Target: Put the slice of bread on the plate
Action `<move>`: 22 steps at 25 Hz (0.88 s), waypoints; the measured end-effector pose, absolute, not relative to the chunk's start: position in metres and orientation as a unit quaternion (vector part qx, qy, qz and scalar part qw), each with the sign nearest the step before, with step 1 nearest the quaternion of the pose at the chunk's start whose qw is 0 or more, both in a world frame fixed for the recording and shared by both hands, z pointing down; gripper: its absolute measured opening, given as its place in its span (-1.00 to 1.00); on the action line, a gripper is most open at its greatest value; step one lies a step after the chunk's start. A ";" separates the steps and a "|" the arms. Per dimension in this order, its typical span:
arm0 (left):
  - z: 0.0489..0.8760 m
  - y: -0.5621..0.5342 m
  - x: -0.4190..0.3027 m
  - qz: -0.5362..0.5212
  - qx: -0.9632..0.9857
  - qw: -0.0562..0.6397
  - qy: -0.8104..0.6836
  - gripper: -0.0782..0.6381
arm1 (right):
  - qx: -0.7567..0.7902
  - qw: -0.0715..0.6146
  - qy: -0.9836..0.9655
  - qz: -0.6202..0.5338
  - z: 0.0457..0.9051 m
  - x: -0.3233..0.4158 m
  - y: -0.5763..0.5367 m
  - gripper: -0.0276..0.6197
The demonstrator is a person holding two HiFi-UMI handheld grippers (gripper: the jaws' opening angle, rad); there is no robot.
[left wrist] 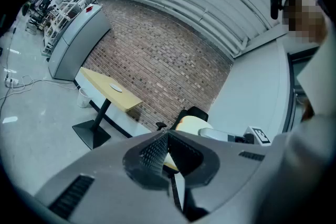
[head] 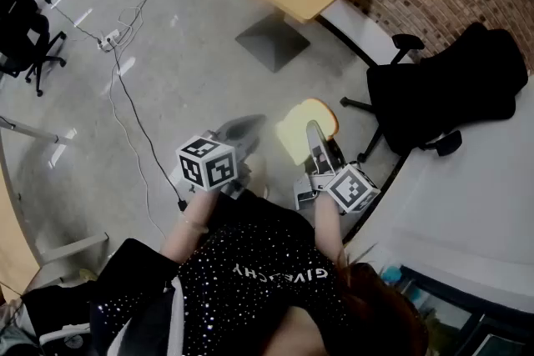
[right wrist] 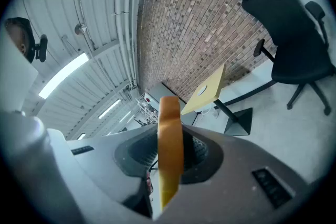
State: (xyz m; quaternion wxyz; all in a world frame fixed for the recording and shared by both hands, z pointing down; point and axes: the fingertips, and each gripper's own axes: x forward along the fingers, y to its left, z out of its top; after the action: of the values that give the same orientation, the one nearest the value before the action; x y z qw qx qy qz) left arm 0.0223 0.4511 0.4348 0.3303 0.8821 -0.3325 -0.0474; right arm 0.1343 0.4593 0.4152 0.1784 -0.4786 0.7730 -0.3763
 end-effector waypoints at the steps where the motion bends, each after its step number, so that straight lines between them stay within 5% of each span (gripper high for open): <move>1: 0.436 0.450 0.022 -0.045 0.881 0.329 -0.335 -0.76 | -0.480 0.178 0.768 -0.384 0.420 0.135 0.460 -0.61; 22: 0.435 0.327 0.050 -0.019 0.888 0.287 -0.358 -0.76 | -0.478 0.147 0.763 -0.409 0.426 0.156 0.335 -0.61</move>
State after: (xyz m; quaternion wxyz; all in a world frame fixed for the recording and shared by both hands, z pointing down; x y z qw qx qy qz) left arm 0.0500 0.3270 0.4350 0.2874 0.8881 -0.3582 -0.0190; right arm 0.1558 0.3354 0.4260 0.1472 -0.4778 0.7632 -0.4092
